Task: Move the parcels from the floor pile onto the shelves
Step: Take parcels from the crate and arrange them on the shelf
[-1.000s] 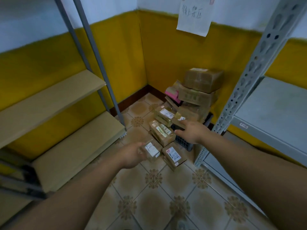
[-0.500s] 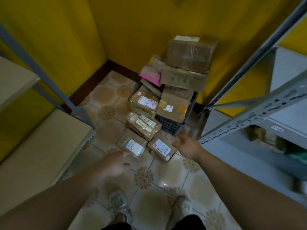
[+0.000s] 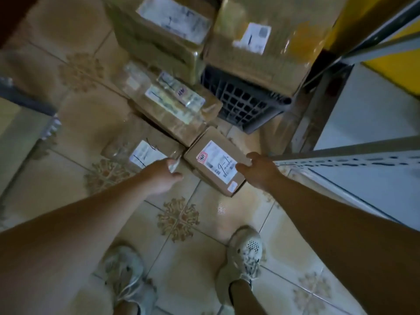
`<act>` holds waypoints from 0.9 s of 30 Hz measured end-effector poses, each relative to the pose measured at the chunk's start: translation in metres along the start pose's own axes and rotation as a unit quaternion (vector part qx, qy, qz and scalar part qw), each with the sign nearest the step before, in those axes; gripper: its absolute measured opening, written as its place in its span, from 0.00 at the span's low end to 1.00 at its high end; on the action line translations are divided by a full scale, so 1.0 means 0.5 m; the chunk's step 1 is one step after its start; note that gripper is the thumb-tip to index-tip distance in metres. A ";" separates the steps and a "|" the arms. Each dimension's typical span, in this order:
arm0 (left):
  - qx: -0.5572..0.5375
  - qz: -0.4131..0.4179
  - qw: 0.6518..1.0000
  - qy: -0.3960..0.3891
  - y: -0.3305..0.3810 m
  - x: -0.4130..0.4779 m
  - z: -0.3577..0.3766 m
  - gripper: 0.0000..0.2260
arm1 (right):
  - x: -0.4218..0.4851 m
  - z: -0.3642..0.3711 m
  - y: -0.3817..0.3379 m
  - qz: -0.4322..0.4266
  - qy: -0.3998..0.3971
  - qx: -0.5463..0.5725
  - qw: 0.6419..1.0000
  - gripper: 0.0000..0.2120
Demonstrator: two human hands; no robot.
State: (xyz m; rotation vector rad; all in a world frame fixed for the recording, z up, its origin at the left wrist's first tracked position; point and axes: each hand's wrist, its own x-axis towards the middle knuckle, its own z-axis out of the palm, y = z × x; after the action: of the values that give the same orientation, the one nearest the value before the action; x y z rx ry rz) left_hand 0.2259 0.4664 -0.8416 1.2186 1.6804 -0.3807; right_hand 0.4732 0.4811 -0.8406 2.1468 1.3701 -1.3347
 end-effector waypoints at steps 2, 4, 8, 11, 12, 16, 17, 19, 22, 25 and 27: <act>-0.018 0.006 1.000 0.021 0.008 0.077 0.046 0.28 | 0.077 0.041 0.023 -0.001 0.015 -0.020 1.000 0.30; -0.054 0.020 0.998 0.033 0.017 0.132 0.082 0.26 | 0.136 0.079 0.041 -0.011 0.041 -0.051 0.998 0.28; -0.119 0.026 0.988 0.093 0.014 0.200 0.123 0.20 | 0.195 0.126 0.068 -0.011 0.082 -0.063 0.995 0.28; -0.167 0.023 0.977 0.134 0.003 0.213 0.138 0.18 | 0.207 0.139 0.078 0.002 0.077 -0.035 0.996 0.33; -0.186 0.026 0.974 0.129 0.001 0.211 0.141 0.18 | 0.206 0.141 0.079 0.007 0.068 -0.023 0.997 0.32; -0.238 0.013 0.968 0.082 0.009 0.182 0.151 0.18 | 0.177 0.142 0.085 0.023 0.035 -0.012 0.999 0.30; -0.263 -0.004 0.962 0.075 0.008 0.172 0.153 0.20 | 0.166 0.143 0.089 0.021 0.029 -0.008 0.999 0.29; -0.332 -0.051 0.939 0.077 0.000 0.160 0.158 0.26 | 0.145 0.148 0.101 0.018 0.017 0.055 0.998 0.24; -0.465 -0.131 0.873 0.067 -0.012 0.134 0.167 0.38 | 0.108 0.162 0.106 0.021 0.006 0.241 0.970 0.10; -0.508 -0.155 0.847 0.012 -0.019 0.090 0.187 0.32 | 0.073 0.181 0.089 0.020 -0.018 0.303 0.953 0.07; -0.521 -0.156 0.839 0.015 -0.034 0.065 0.202 0.30 | 0.054 0.194 0.072 0.019 -0.043 0.310 0.949 0.09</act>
State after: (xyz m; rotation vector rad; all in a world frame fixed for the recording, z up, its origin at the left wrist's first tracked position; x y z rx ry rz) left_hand 0.2644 0.4044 -0.9204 0.1351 1.7071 0.3647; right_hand 0.4524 0.4171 -0.9236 2.4189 0.9446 -2.0224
